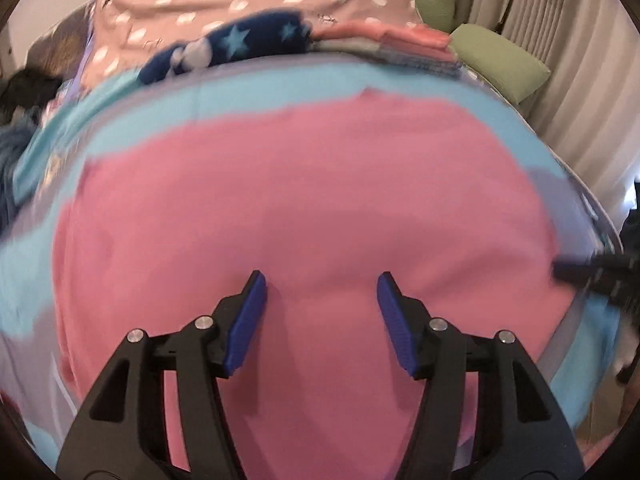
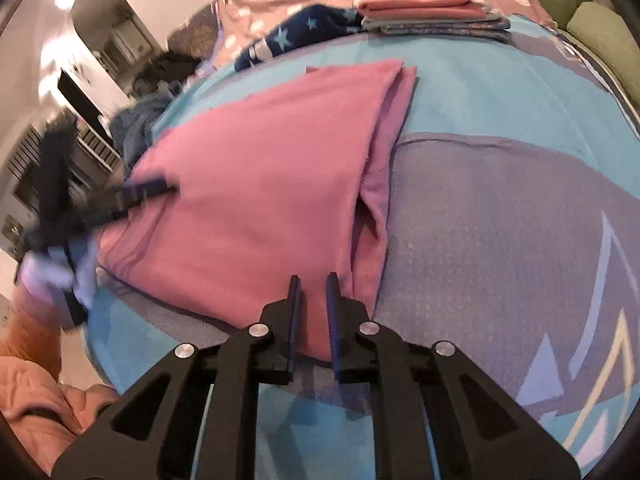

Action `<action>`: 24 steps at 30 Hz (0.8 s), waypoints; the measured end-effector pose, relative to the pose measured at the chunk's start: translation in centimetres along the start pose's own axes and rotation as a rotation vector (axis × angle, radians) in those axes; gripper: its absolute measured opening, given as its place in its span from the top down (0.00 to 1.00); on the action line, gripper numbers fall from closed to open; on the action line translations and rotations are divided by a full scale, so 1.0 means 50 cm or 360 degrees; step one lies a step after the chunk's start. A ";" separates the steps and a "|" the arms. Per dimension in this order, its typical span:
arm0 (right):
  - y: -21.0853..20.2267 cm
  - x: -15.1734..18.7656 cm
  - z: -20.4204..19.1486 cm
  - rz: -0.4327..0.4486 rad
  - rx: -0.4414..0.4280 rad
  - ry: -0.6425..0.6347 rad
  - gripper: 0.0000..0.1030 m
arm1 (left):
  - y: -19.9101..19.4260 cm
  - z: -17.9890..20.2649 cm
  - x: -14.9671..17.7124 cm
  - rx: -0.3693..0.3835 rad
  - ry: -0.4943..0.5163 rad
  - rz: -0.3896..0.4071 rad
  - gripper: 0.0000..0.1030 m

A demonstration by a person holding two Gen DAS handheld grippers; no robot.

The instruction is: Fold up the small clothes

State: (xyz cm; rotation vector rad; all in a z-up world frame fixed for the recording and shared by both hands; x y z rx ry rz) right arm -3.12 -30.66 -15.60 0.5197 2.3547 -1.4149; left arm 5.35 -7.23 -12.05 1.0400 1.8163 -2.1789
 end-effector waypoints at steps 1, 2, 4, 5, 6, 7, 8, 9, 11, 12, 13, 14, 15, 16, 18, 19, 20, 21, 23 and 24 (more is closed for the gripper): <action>-0.002 -0.002 0.000 0.0000 0.0014 0.0012 0.89 | -0.012 -0.003 0.020 -0.0001 0.0015 0.0045 0.42; -0.003 -0.004 -0.001 -0.0002 0.0031 0.0012 0.89 | -0.021 -0.004 0.026 -0.0011 0.0025 0.0067 0.42; -0.002 -0.013 -0.013 -0.0008 0.0109 -0.0025 0.87 | -0.041 -0.003 0.030 -0.0027 0.0010 0.0102 0.42; -0.014 -0.014 -0.025 -0.0005 0.0143 -0.0048 0.86 | -0.049 -0.007 0.030 -0.0022 -0.0012 0.0108 0.42; -0.022 -0.015 -0.039 0.0004 0.0178 -0.0074 0.86 | -0.057 -0.011 0.031 -0.0014 -0.0036 0.0115 0.42; -0.029 -0.019 -0.048 0.0020 0.0186 -0.0093 0.86 | -0.069 -0.023 0.033 -0.0016 -0.0069 0.0136 0.42; -0.043 -0.019 -0.060 0.0037 0.0184 -0.0108 0.86 | -0.091 -0.034 0.040 -0.0031 -0.0103 0.0170 0.42; -0.046 -0.018 -0.068 0.0046 0.0186 -0.0119 0.85 | -0.104 -0.046 0.041 -0.0039 -0.0126 0.0191 0.42; -0.050 -0.033 -0.088 0.0059 0.0210 -0.0158 0.82 | -0.142 -0.096 0.060 -0.0073 -0.0232 0.0255 0.42; -0.049 -0.041 -0.097 0.0061 0.0226 -0.0183 0.82 | -0.159 -0.123 0.073 -0.0092 -0.0286 0.0280 0.42; -0.046 -0.052 -0.112 0.0060 0.0240 -0.0216 0.81 | -0.184 -0.164 0.097 -0.0123 -0.0371 0.0313 0.43; -0.052 -0.050 -0.121 0.0059 0.0241 -0.0233 0.81 | -0.196 -0.188 0.113 -0.0143 -0.0414 0.0327 0.44; -0.048 -0.059 -0.140 0.0059 0.0235 -0.0266 0.80 | -0.212 -0.215 0.134 -0.0170 -0.0464 0.0340 0.46; -0.044 -0.066 -0.161 0.0059 0.0226 -0.0301 0.79 | -0.228 -0.245 0.160 -0.0193 -0.0517 0.0346 0.48; -0.034 -0.076 -0.206 0.0056 0.0207 -0.0373 0.76 | -0.249 -0.290 0.211 -0.0179 -0.0615 0.0343 0.70; -0.024 -0.081 -0.227 0.0048 0.0189 -0.0404 0.76 | -0.253 -0.304 0.230 -0.0156 -0.0657 0.0337 0.74; -0.008 -0.087 -0.257 0.0031 0.0157 -0.0444 0.76 | -0.255 -0.317 0.249 -0.0128 -0.0699 0.0331 0.81; 0.004 -0.088 -0.286 0.0015 0.0131 -0.0477 0.76 | -0.256 -0.327 0.265 -0.0103 -0.0733 0.0325 0.82; 0.028 -0.086 -0.333 -0.0022 0.0088 -0.0547 0.76 | -0.253 -0.335 0.293 -0.0070 -0.0767 0.0315 0.82; 0.045 -0.079 -0.365 -0.0054 0.0057 -0.0606 0.76 | -0.250 -0.333 0.299 -0.0050 -0.0765 0.0309 0.82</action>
Point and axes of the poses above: each gripper's, at about its wrist camera, not at the fingertips, and y roughly the way its jaws point, z to its right, x to its underside, the point moved 5 cm from there along y, roughly the way its jaws point, and after that the axes turned 2 degrees about y, right-handed, at the moved point
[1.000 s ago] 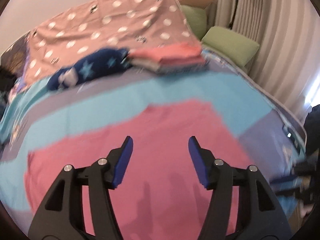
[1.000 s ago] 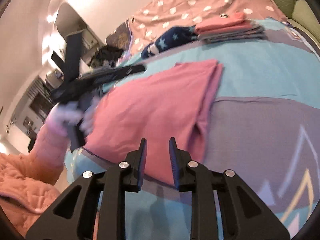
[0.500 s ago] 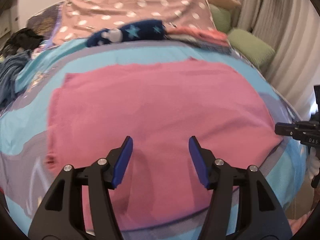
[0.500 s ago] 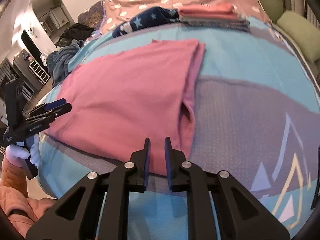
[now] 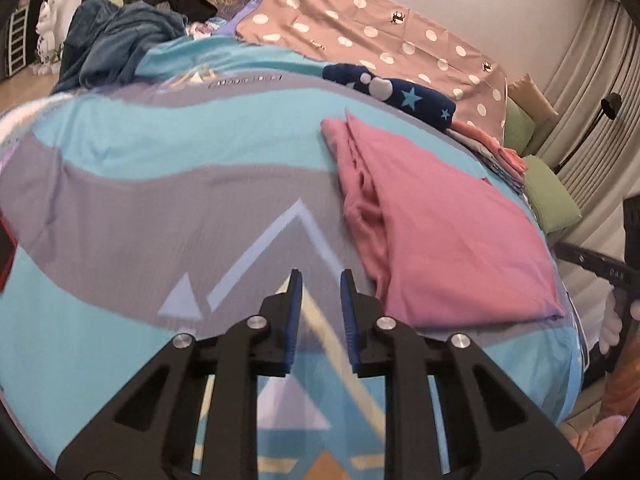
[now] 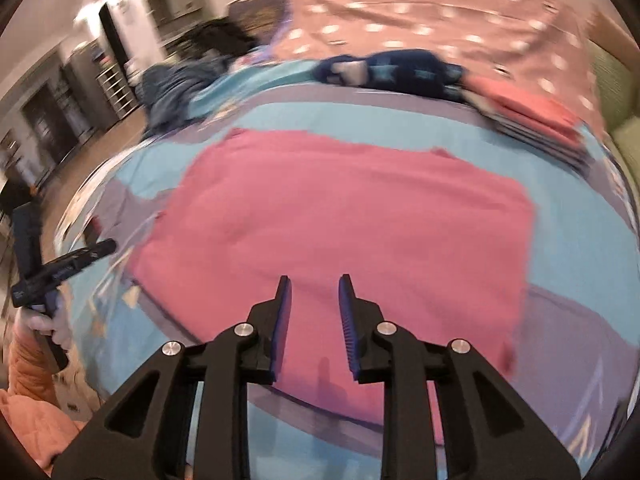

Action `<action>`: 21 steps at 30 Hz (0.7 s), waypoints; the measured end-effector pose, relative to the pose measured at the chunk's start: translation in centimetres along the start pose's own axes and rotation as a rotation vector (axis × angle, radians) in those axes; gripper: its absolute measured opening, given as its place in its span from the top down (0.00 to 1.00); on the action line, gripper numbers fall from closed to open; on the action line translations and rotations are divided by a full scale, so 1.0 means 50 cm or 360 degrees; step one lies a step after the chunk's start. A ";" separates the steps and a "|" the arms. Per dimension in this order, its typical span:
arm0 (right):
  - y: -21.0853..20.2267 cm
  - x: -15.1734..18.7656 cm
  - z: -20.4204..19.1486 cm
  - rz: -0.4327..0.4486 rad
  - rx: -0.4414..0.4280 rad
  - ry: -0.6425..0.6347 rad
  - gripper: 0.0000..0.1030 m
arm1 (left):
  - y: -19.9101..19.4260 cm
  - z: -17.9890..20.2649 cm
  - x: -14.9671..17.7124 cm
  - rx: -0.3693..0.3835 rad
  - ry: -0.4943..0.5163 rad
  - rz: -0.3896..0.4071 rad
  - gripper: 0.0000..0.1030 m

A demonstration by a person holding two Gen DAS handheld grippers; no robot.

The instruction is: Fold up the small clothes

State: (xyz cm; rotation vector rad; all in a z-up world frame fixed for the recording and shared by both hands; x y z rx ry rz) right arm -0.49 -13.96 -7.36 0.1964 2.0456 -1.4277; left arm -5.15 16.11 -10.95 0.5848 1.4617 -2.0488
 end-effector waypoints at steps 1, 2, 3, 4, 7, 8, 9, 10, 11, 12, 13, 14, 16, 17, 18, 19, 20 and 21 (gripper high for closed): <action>0.015 -0.004 -0.034 -0.0026 -0.0033 -0.0064 0.76 | 0.002 0.002 0.008 0.0055 0.0000 -0.0015 0.82; 0.024 -0.006 -0.056 -0.0043 -0.0058 -0.0106 0.76 | 0.006 0.007 0.011 0.0095 0.0002 -0.0021 0.81; 0.035 -0.007 -0.083 -0.0064 -0.0091 -0.0152 0.75 | 0.009 0.012 0.013 0.0121 0.0009 -0.0024 0.81; 0.044 -0.006 -0.106 -0.0085 -0.0119 -0.0190 0.75 | 0.013 0.017 0.017 0.0169 0.0029 -0.0030 0.81; 0.072 0.008 -0.186 -0.0161 -0.0171 -0.0373 0.75 | 0.029 0.041 0.016 0.0258 0.0081 -0.0046 0.80; 0.076 0.015 -0.205 -0.0174 -0.0173 -0.0422 0.74 | 0.034 0.047 0.016 0.0281 0.0089 -0.0051 0.79; 0.082 0.022 -0.227 -0.0193 -0.0175 -0.0492 0.72 | 0.040 0.053 0.016 0.0303 0.0097 -0.0058 0.79; 0.086 0.028 -0.242 -0.0209 -0.0180 -0.0540 0.68 | 0.047 0.058 0.015 0.0334 0.0101 -0.0069 0.78; 0.089 0.031 -0.250 -0.0220 -0.0186 -0.0565 0.67 | 0.052 0.062 0.017 0.0356 0.0099 -0.0078 0.78; 0.092 0.034 -0.257 -0.0235 -0.0193 -0.0584 0.67 | 0.057 0.065 0.019 0.0382 0.0094 -0.0091 0.77; 0.094 0.034 -0.260 -0.0245 -0.0196 -0.0587 0.67 | 0.064 0.069 0.024 0.0409 0.0088 -0.0110 0.77; 0.097 0.031 -0.260 -0.0251 -0.0196 -0.0582 0.66 | 0.072 0.073 0.028 0.0413 0.0086 -0.0124 0.76; 0.104 0.026 -0.259 -0.0260 -0.0189 -0.0559 0.66 | 0.079 0.073 0.030 0.0416 0.0077 -0.0126 0.77; 0.107 0.024 -0.256 -0.0264 -0.0180 -0.0548 0.66 | 0.078 0.069 0.026 0.0430 0.0050 -0.0115 0.94; 0.111 0.021 -0.252 -0.0268 -0.0167 -0.0534 0.66 | 0.075 0.067 0.022 0.0453 0.0025 -0.0113 0.94; 0.111 0.020 -0.248 -0.0270 -0.0163 -0.0523 0.66 | 0.059 0.060 0.011 0.0493 -0.0033 -0.0078 0.94; 0.111 0.020 -0.245 -0.0269 -0.0165 -0.0511 0.66 | 0.040 0.055 0.001 0.0524 -0.0066 -0.0043 0.95; 0.111 0.019 -0.243 -0.0266 -0.0171 -0.0503 0.66 | 0.018 0.052 -0.008 0.0542 -0.0075 -0.0009 0.96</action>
Point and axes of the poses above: each gripper's, at about its wrist camera, not at the fingertips, and y roughly the way its jaws point, z to its right, x to its underside, the point moved 5 cm from there along y, roughly the way its jaws point, and after that the axes turned 2 degrees about y, right-handed, at the moved point
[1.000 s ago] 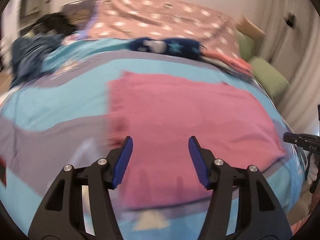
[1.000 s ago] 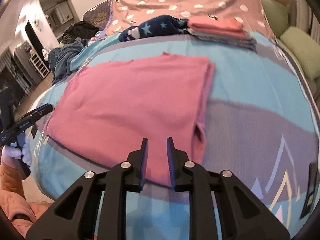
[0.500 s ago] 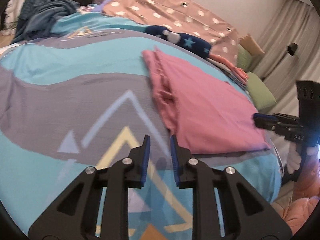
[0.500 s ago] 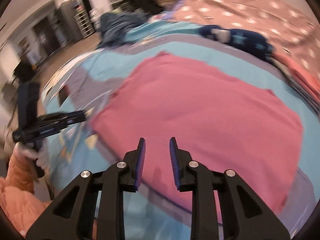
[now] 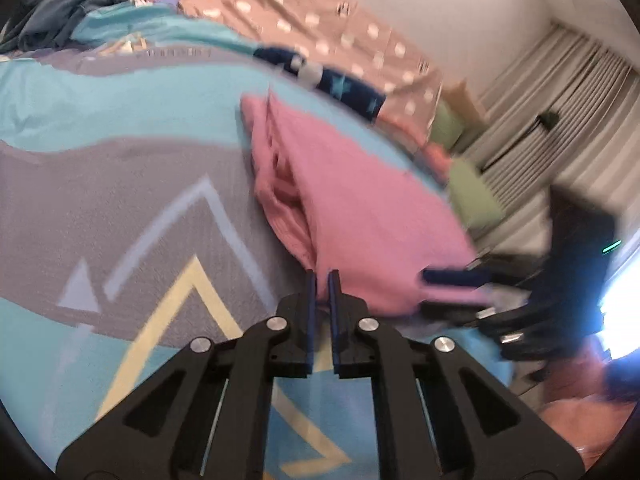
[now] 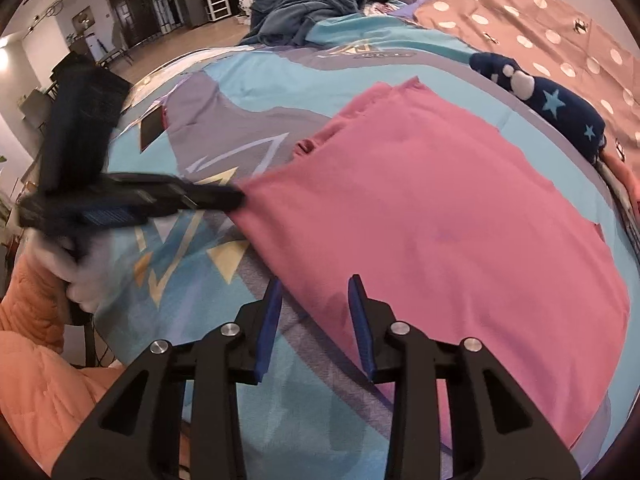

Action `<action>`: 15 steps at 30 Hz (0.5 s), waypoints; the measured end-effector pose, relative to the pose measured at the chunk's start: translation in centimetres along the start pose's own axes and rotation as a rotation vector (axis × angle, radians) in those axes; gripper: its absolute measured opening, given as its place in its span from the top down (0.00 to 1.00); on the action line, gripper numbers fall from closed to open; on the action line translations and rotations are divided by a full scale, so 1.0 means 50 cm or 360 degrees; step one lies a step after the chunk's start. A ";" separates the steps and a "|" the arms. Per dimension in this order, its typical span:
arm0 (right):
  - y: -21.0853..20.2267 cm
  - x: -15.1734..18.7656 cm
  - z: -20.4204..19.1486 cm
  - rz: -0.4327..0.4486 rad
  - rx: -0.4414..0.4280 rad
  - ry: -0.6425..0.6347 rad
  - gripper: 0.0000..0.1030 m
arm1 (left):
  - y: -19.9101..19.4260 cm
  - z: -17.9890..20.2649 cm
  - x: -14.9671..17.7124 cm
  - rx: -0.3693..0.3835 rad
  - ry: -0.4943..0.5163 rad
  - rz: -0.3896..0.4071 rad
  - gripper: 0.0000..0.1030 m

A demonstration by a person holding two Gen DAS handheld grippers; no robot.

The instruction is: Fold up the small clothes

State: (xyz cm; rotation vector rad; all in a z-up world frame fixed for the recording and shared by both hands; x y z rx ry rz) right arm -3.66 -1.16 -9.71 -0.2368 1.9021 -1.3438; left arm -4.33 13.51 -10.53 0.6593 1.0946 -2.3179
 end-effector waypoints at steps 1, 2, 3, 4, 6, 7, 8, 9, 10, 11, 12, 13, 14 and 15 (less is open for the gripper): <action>0.000 0.000 0.001 0.0003 -0.0004 0.0003 0.66 | -0.027 0.008 -0.011 -0.0009 0.0036 0.0036 1.00; 0.000 0.000 0.002 0.0004 -0.0005 0.0004 0.65 | -0.043 0.012 -0.017 -0.0042 0.0071 0.0063 1.00; 0.001 0.001 0.004 0.0004 -0.0002 0.0005 0.64 | -0.060 0.012 -0.020 -0.0092 0.0105 0.0077 1.00; 0.003 0.001 0.006 0.0004 0.0002 0.0009 0.63 | -0.064 0.008 -0.019 -0.0112 0.0109 0.0071 1.00; 0.007 0.002 0.009 0.0004 -0.0003 0.0026 0.62 | -0.060 -0.011 -0.010 -0.0171 0.0089 0.0033 1.00; 0.009 0.001 0.008 0.0006 -0.0010 0.0031 0.62 | -0.052 -0.026 0.001 -0.0225 0.0071 0.0004 1.00; 0.011 0.001 0.006 0.0009 -0.0012 0.0025 0.62 | -0.044 -0.034 0.008 -0.0260 0.0062 -0.0016 0.99; 0.014 0.000 -0.003 0.0016 0.0004 -0.0009 0.62 | -0.039 -0.041 0.018 -0.0296 0.0058 -0.0032 0.99; 0.016 0.000 -0.013 0.0022 0.0028 -0.0057 0.62 | -0.032 -0.045 0.025 -0.0331 0.0058 -0.0043 0.99; 0.020 0.000 -0.026 0.0025 0.0050 -0.0113 0.62 | -0.028 -0.049 0.028 -0.0348 0.0056 -0.0048 0.93; 0.028 0.000 -0.046 0.0026 0.0068 -0.0187 0.62 | -0.026 -0.049 0.026 -0.0357 0.0050 -0.0047 0.85; 0.036 0.000 -0.061 0.0028 0.0077 -0.0240 0.62 | -0.030 -0.053 0.022 -0.0374 0.0039 -0.0030 0.81; 0.044 0.001 -0.077 0.0030 0.0091 -0.0298 0.62 | -0.034 -0.057 0.018 -0.0389 0.0034 -0.0017 0.76; 0.058 0.002 -0.099 0.0032 0.0128 -0.0390 0.61 | -0.038 -0.060 0.012 -0.0410 0.0031 0.0001 0.73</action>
Point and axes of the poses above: each gripper's, at about its wrist camera, not at the fingertips, and y roughly the way its jaws point, z to its right, x to its underside, the point moved 5 cm from there along y, roughly the way its jaws point, and after that the axes turned 2 degrees about y, right-handed, at the moved point
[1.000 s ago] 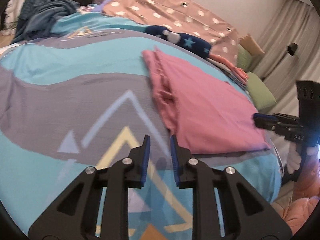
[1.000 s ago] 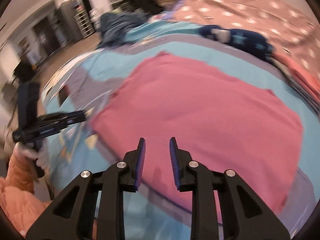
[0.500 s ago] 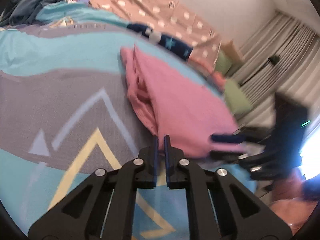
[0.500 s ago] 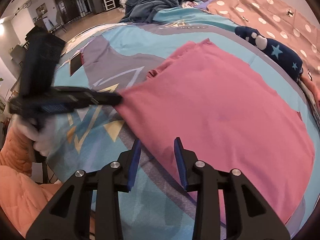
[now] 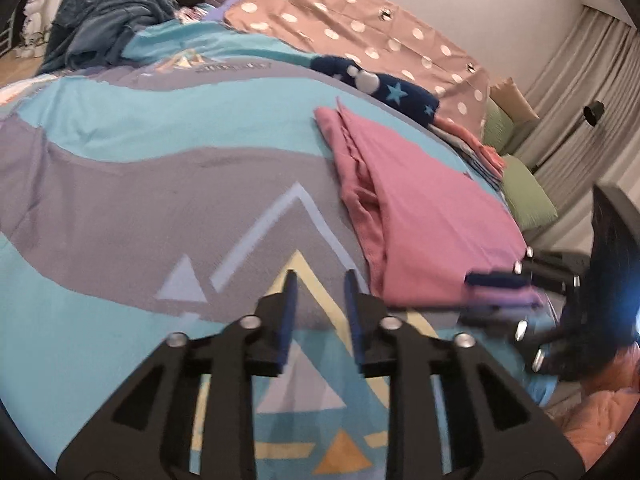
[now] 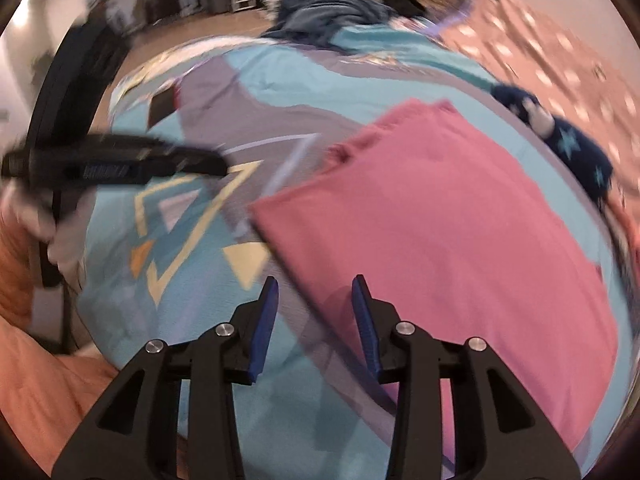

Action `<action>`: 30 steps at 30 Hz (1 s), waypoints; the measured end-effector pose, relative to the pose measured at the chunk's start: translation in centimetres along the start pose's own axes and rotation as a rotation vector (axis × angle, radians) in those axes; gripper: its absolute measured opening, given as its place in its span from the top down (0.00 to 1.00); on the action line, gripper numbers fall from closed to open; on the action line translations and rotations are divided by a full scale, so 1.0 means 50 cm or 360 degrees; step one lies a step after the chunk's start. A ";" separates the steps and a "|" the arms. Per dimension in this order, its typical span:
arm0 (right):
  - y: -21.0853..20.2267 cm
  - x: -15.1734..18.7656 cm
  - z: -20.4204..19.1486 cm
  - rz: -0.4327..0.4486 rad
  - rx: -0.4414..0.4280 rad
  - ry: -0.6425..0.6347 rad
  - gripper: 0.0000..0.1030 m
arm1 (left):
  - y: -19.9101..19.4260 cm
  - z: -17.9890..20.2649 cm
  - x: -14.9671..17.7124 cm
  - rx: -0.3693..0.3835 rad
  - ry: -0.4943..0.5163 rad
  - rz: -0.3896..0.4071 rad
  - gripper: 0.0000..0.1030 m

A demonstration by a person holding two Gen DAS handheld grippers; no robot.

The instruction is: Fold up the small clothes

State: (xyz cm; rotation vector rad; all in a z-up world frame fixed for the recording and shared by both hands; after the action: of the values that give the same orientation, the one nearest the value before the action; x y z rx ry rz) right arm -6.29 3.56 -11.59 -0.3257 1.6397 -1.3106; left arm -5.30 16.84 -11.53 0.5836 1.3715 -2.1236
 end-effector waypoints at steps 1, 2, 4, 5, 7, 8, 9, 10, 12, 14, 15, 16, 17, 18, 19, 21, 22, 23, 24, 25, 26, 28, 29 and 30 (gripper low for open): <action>0.011 -0.003 -0.015 0.0001 0.0041 -0.0072 0.61 | -0.006 -0.007 -0.006 -0.0026 -0.0010 0.0023 0.72; 0.022 -0.006 -0.028 0.0005 0.0102 -0.0146 0.61 | -0.011 -0.014 -0.012 -0.0042 -0.0027 0.0041 0.68; 0.045 -0.018 -0.048 0.0058 0.0272 -0.0287 0.61 | -0.018 -0.030 -0.016 -0.0055 -0.0059 0.0060 0.66; 0.052 -0.025 -0.054 0.0100 0.0348 -0.0341 0.61 | -0.020 -0.037 -0.018 -0.0066 -0.0072 0.0065 0.66; 0.072 -0.041 -0.068 0.0172 0.0528 -0.0484 0.61 | -0.024 -0.056 -0.018 -0.0089 -0.0114 0.0077 0.64; 0.084 -0.045 -0.073 0.0173 0.0538 -0.0524 0.82 | -0.023 -0.063 -0.018 -0.0085 -0.0146 0.0080 0.64; 0.090 -0.047 -0.073 0.0155 0.0514 -0.0505 0.99 | -0.023 -0.068 -0.019 -0.0078 -0.0163 0.0080 0.64; 0.090 -0.050 -0.070 0.0159 0.0484 -0.0461 0.97 | -0.021 -0.071 -0.018 -0.0061 -0.0184 0.0079 0.64; 0.072 -0.059 -0.064 0.0187 0.0392 -0.0388 0.97 | -0.018 -0.070 -0.017 -0.0037 -0.0182 0.0074 0.64; 0.056 -0.062 -0.055 0.0204 0.0302 -0.0337 0.97 | -0.009 -0.065 -0.015 0.0006 -0.0175 0.0058 0.63; 0.057 -0.063 -0.051 0.0185 0.0258 -0.0317 0.97 | -0.003 -0.062 -0.014 0.0025 -0.0177 0.0049 0.62; 0.061 -0.061 -0.046 0.0158 0.0214 -0.0305 0.96 | 0.006 -0.060 -0.015 0.0043 -0.0179 0.0035 0.62; 0.064 -0.061 -0.046 0.0133 0.0171 -0.0289 0.93 | 0.013 -0.057 -0.017 0.0056 -0.0178 0.0026 0.62; 0.064 -0.062 -0.038 0.0100 0.0095 -0.0236 0.92 | 0.023 -0.051 -0.020 0.0084 -0.0172 0.0015 0.62; 0.058 -0.068 -0.029 0.0084 0.0006 -0.0162 0.87 | 0.028 -0.045 -0.022 0.0105 -0.0166 0.0009 0.62; 0.026 -0.091 0.013 0.0116 -0.0130 0.0036 0.76 | 0.038 -0.028 -0.025 0.0155 -0.0137 -0.0002 0.60; 0.008 -0.108 0.042 0.0146 -0.0133 0.0124 0.67 | 0.045 -0.014 -0.027 0.0185 -0.0117 -0.0011 0.59; -0.005 -0.116 0.068 0.0162 -0.0113 0.0196 0.59 | 0.050 -0.006 -0.028 0.0204 -0.0101 -0.0019 0.57; -0.014 -0.134 0.110 0.0158 -0.0058 0.0280 0.57 | 0.056 0.002 -0.028 0.0220 -0.0085 -0.0027 0.55; -0.014 -0.148 0.144 0.0141 -0.0003 0.0334 0.55 | 0.063 0.012 -0.028 0.0243 -0.0069 -0.0042 0.55; -0.009 -0.161 0.177 0.0121 0.0061 0.0387 0.55 | 0.071 0.023 -0.028 0.0264 -0.0060 -0.0059 0.53; 0.016 -0.194 0.242 0.0050 0.0113 0.0506 0.53 | 0.091 0.041 -0.022 0.0294 -0.0036 -0.0103 0.51; 0.031 -0.210 0.263 0.0029 0.0099 0.0560 0.53 | 0.099 0.050 -0.019 0.0288 -0.0018 -0.0122 0.51; 0.052 -0.230 0.282 -0.0001 0.0075 0.0622 0.51 | 0.102 0.053 -0.017 0.0281 -0.0007 -0.0127 0.51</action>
State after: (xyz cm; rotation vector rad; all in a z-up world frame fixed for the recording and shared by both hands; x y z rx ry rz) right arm 11.55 4.28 -7.15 -0.0404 1.9255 -1.4777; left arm -1.54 12.88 -13.45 0.6012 1.2315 -2.3248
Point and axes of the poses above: each gripper's, at about its wrist camera, not at the fingertips, and y roughly the way its jaws point, z to its right, x to its underside, the point moved 5 cm from there along y, roughly the way its jaws point, and after that the axes turned 2 degrees about y, right-handed, at the moved point
